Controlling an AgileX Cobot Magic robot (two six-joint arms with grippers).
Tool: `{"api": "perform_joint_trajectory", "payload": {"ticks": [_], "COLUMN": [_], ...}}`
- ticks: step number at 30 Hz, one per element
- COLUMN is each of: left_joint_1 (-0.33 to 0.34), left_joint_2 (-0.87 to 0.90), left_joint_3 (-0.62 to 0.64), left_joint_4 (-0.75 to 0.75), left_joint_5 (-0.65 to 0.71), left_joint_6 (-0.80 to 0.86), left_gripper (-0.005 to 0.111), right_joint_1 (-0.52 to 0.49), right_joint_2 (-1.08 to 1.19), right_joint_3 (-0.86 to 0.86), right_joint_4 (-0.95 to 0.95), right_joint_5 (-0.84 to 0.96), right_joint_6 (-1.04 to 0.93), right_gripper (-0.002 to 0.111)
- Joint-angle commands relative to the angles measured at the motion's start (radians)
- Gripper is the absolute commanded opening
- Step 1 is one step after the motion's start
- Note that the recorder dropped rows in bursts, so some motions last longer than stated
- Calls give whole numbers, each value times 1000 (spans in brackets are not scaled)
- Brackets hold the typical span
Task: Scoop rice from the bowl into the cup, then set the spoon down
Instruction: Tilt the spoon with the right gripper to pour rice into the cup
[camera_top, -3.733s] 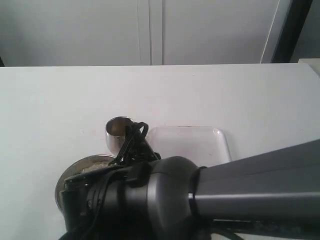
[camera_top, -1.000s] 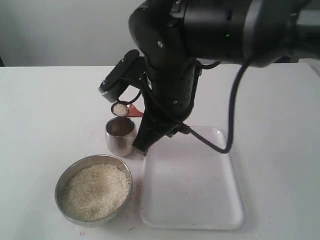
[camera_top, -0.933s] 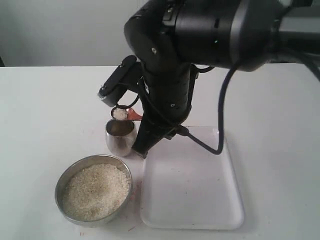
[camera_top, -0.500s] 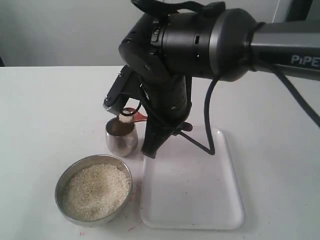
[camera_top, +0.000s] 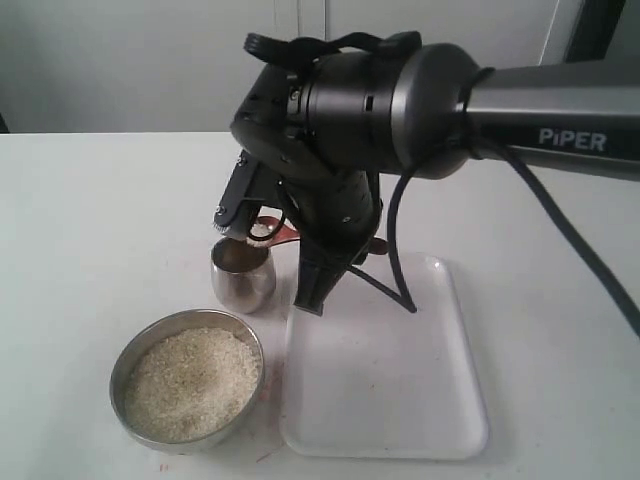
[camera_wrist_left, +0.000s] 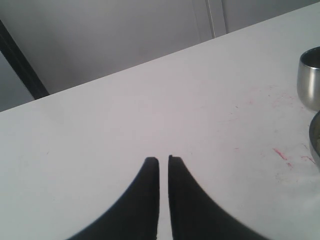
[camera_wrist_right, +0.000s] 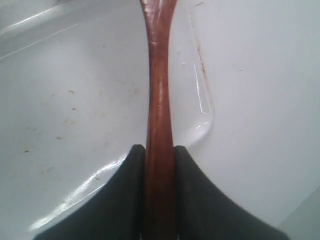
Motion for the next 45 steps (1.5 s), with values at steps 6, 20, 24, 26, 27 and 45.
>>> {"api": "perform_joint_trajectory", "payload": {"ticks": [6, 20, 24, 26, 27, 45], "left_joint_1": [-3, -3, -3, -3, -3, -3], "left_joint_2": [1, 1, 1, 1, 1, 1], "left_joint_3": [-6, -6, -6, -6, -6, -6], "left_joint_4": [-11, -11, -11, -11, -11, -11], "left_joint_5": [-6, -6, -6, -6, -6, -6], "left_joint_6": [-1, -1, -1, -1, -1, -1], "left_gripper": [14, 14, 14, 14, 14, 14], "right_joint_1": [12, 51, 55, 58, 60, 60], "right_joint_2": [6, 7, 7, 7, 7, 7], "right_joint_3": [-6, -6, -6, -6, -6, -6], "right_joint_4": [-61, -164, -194, -210, -214, -219], "right_joint_5": [4, 31, 38, 38, 38, 26], "right_joint_6": [-28, -47, -47, -47, -47, -123], "right_gripper": [0, 0, 0, 0, 0, 0]}}
